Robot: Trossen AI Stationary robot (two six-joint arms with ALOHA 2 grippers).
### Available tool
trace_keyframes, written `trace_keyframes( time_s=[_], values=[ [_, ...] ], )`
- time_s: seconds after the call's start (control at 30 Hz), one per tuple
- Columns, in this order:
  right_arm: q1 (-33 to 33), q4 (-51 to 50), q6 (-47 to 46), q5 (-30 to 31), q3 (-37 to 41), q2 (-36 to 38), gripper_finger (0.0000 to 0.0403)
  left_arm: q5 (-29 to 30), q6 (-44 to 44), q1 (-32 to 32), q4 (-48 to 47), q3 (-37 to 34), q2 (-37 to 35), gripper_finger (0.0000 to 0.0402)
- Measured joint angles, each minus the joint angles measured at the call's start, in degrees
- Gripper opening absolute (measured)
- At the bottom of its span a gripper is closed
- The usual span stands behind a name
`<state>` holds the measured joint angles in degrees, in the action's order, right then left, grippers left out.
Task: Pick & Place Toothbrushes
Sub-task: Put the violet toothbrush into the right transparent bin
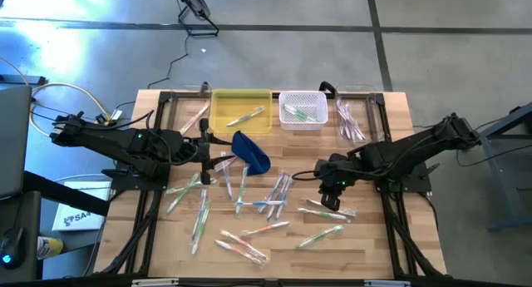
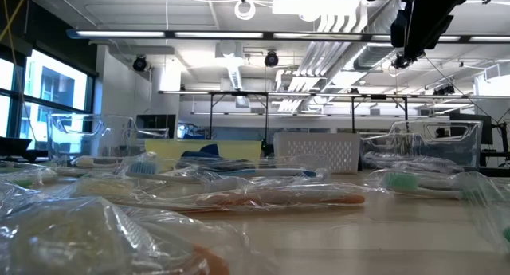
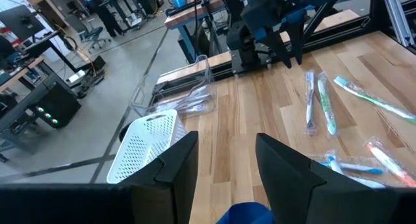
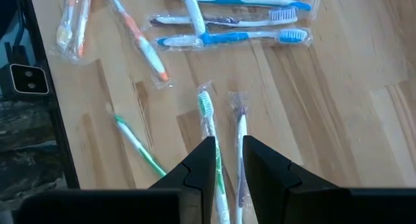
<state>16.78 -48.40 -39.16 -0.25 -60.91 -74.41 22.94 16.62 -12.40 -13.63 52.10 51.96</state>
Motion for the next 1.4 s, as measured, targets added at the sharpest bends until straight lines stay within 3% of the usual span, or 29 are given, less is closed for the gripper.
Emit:
trace_keyframes(
  time_s=[0.17, 0.43, 0.8, 1.0, 1.4],
  values=[
    [0.0, -2.5, -0.2, 0.5, 0.0, 0.0, 0.0070, 0.0, 0.0, 0.0, 0.0, 0.0, 0.0, 0.0149],
    [0.1, -10.7, -4.1, 7.1, 0.0, -0.1, 0.0082, 0.0, 0.0, 0.0, 0.0, 0.0, 0.0, 0.0149],
    [0.1, -7.3, -11.1, 6.2, 7.1, -4.5, 0.0209, 0.0, 0.0, 0.0, 0.0, 0.0, 0.0, 0.0149],
    [1.7, -4.6, -11.6, 2.9, 8.3, -6.8, 0.0202, 0.0, 0.0, 0.0, 0.0, 0.0, 0.0, 0.0149],
    [7.7, -1.0, -9.2, 2.9, 8.3, -7.5, 0.0188, 0.0, 0.0, 0.0, 0.0, 0.0, 0.0, 0.0149]
  ],
)
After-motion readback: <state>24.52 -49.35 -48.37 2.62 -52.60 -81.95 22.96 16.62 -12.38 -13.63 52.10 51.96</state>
